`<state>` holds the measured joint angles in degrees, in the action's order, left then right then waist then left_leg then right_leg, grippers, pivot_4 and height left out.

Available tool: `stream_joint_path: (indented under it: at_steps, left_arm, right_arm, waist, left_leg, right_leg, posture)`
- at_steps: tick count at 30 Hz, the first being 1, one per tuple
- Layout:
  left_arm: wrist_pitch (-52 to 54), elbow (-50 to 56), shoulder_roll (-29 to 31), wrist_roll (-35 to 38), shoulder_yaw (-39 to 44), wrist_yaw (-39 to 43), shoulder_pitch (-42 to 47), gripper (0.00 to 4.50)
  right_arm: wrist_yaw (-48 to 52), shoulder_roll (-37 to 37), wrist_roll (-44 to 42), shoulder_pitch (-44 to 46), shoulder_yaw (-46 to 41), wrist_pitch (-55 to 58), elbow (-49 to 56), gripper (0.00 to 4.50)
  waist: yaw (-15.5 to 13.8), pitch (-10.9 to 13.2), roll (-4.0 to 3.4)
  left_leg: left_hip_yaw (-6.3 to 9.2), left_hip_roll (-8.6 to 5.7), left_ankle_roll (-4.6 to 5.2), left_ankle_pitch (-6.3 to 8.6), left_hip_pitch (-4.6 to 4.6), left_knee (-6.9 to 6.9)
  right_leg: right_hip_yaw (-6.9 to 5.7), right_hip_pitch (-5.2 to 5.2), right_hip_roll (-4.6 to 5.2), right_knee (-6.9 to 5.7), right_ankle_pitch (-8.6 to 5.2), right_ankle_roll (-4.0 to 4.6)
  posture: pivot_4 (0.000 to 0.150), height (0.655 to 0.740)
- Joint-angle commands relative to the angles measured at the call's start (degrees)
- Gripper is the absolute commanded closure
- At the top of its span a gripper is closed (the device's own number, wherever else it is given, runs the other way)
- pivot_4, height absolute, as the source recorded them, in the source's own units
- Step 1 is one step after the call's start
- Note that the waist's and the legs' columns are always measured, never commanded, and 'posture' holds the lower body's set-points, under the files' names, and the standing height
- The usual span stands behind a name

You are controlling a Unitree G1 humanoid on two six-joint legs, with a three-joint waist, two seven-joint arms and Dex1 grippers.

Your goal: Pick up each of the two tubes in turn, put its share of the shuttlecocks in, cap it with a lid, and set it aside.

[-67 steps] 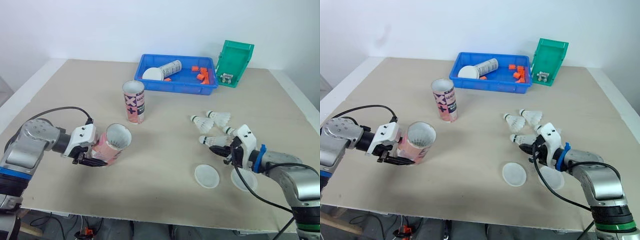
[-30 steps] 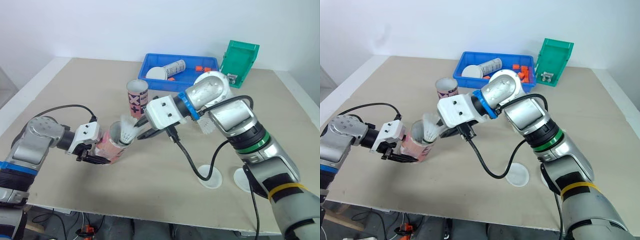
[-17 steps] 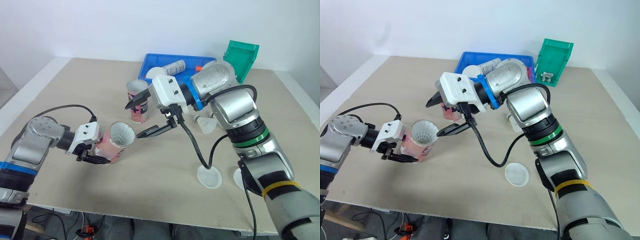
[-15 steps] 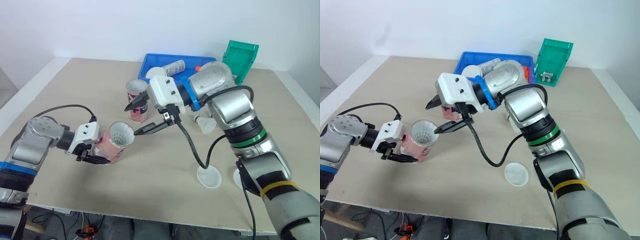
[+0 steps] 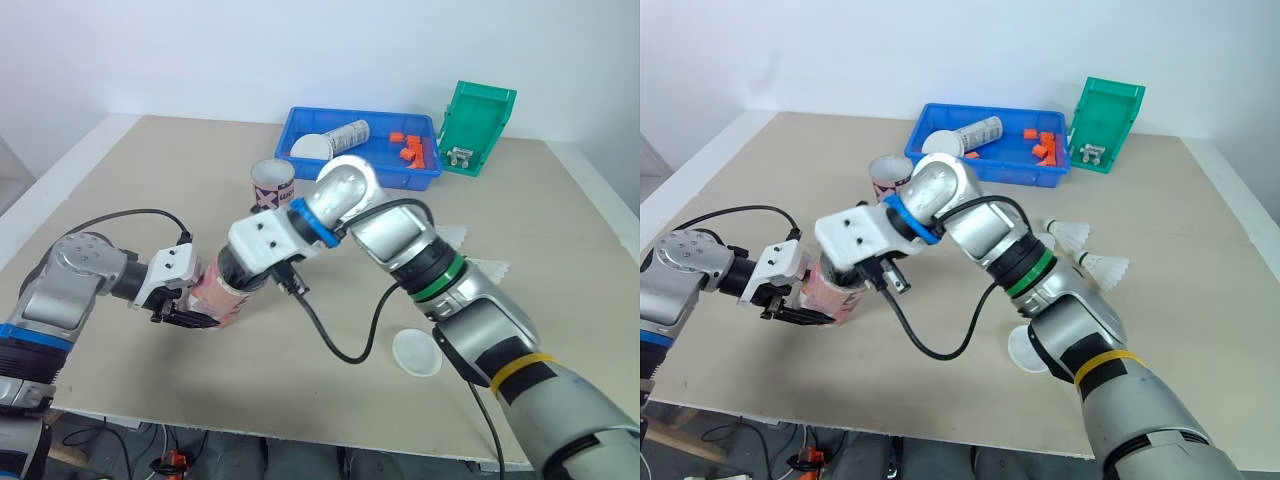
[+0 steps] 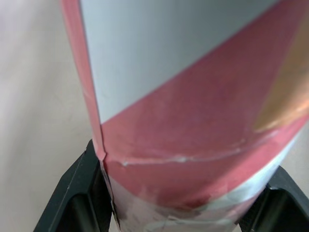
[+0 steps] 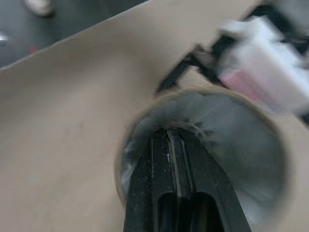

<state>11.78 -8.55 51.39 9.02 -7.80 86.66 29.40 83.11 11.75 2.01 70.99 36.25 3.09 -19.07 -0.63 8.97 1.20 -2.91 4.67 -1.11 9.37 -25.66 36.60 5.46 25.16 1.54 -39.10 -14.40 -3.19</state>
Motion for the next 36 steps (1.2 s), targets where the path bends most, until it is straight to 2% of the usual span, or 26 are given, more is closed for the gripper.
stream_joint_path:
  at_steps: [1, 4, 8, 11, 13, 19, 23, 27, 30, 34, 36]
  left_arm:
    - [1.1, 0.3, 0.4, -0.7, -0.3, -1.8, -1.2, 1.77]
    - [1.6, 1.0, 0.6, -0.4, 0.1, -2.2, -1.9, 1.77]
    - [2.1, 1.8, 0.6, -0.3, 0.6, -2.5, -2.6, 1.77]
    - [2.4, 2.2, 0.6, -0.1, 0.9, -2.9, -3.1, 1.77]
    - [2.4, 2.5, 0.6, 0.0, 1.0, -3.1, -3.6, 1.77]
    - [1.6, 2.6, 0.2, 0.3, 1.3, -3.8, -4.0, 1.77]
    - [-0.1, 2.9, -0.4, 1.0, 2.2, -4.7, -4.1, 1.77]
    - [0.5, 5.4, -1.7, 4.8, 5.8, -5.9, -5.1, 1.77]
    - [1.9, 7.8, -2.4, 7.9, 7.5, -6.9, -5.5, 1.77]
    - [5.1, 11.2, -4.9, 13.0, 9.2, -8.6, -4.2, 1.77]
    - [5.9, 12.5, -5.8, 14.6, 9.1, -9.1, -4.1, 1.77]
  right_arm:
    - [-0.8, -3.4, 3.3, 3.0, 1.8, -3.1, -3.8, 4.47]
    - [-4.0, -7.9, 6.9, 5.2, 3.1, -5.4, -9.3, 4.47]
    - [-4.3, -10.1, 7.3, 6.1, 1.3, -5.6, -11.4, 4.47]
    - [-1.6, -9.4, 4.2, 6.1, -1.7, -3.8, -10.1, 4.47]
    - [2.1, -7.4, -0.9, 6.5, -5.8, 0.0, -7.5, 4.47]
    - [8.6, 1.1, -9.0, 6.4, -13.2, 7.1, -0.4, 4.47]
    - [8.3, 7.8, -11.1, 3.8, -15.9, 9.3, 4.6, 4.47]
    - [8.3, 24.1, -13.0, -9.5, -21.6, 13.3, 16.9, 4.47]
    - [5.7, 30.2, -15.4, -16.4, -24.3, 18.4, 23.9, 4.47]
    - [2.2, 37.6, -17.6, -25.3, -29.6, 24.9, 30.7, 4.47]
    - [0.5, 39.6, -18.7, -27.7, -31.3, 27.1, 32.8, 3.84]
  waist:
    - [0.0, 0.0, 0.00]
    - [0.2, 0.0, 0.00]
    - [0.3, 0.0, 0.05]
    - [0.3, 0.0, 0.05]
    - [0.2, 0.0, 0.08]
    - [0.2, 0.0, 0.12]
    - [0.1, 0.0, 0.13]
    - [-0.2, 0.0, 0.41]
    - [0.2, 0.1, 0.27]
    - [0.5, 0.1, 0.28]
    - [0.6, 0.1, 0.27]
  left_leg:
    - [0.00, 0.01, -0.01, -0.01, 0.00, 0.00]
    - [-0.01, 0.06, -0.02, -0.01, 0.00, -0.01]
    - [0.04, 0.23, -0.04, -0.01, 0.06, -0.09]
    - [0.04, 0.26, -0.07, -0.02, 0.08, -0.10]
    - [0.04, 0.26, -0.12, -0.04, 0.08, -0.10]
    - [0.03, 0.20, -0.20, -0.04, -0.02, -0.08]
    - [0.03, 0.21, -0.20, -0.04, -0.01, -0.08]
    - [-0.04, 0.16, -0.20, -0.04, -0.11, -0.04]
    - [-0.24, 0.03, -0.19, -0.05, -0.76, 0.01]
    - [0.06, 0.23, -0.20, 0.01, -0.96, -0.17]
    - [0.12, 0.39, -0.23, 0.04, -0.94, -0.22]
  right_leg:
    - [0.00, 0.00, 0.00, 0.00, 0.00, 0.00]
    - [0.01, 0.03, -0.06, 0.00, 0.01, 0.02]
    - [-0.09, 0.07, -0.22, -0.07, 0.00, 0.14]
    - [-0.11, 0.07, -0.23, -0.09, 0.02, 0.20]
    - [-0.11, 0.06, -0.22, -0.09, 0.03, 0.21]
    - [-0.13, 0.05, -0.12, -0.06, 0.00, 0.15]
    - [-0.18, 0.06, -0.10, -0.06, 0.00, 0.17]
    - [-0.41, -0.01, 0.21, 0.02, -0.09, 0.20]
    - [-0.53, 0.23, 0.53, 0.06, 0.08, 0.50]
    - [-0.69, 0.46, 0.12, -0.04, 0.01, 0.09]
    - [-0.68, 0.47, -0.08, -0.07, -0.06, 0.17]
  posture:
    - [0.150, 0.7037]
    - [0.150, 0.7037]
    - [0.150, 0.7037]
    - [0.150, 0.7037]
    - [0.150, 0.7037]
    - [0.150, 0.7037]
    - [0.150, 0.7037]
    - [0.150, 0.7037]
    - [0.150, 0.7037]
    - [0.150, 0.7037]
    - [0.150, 0.7037]
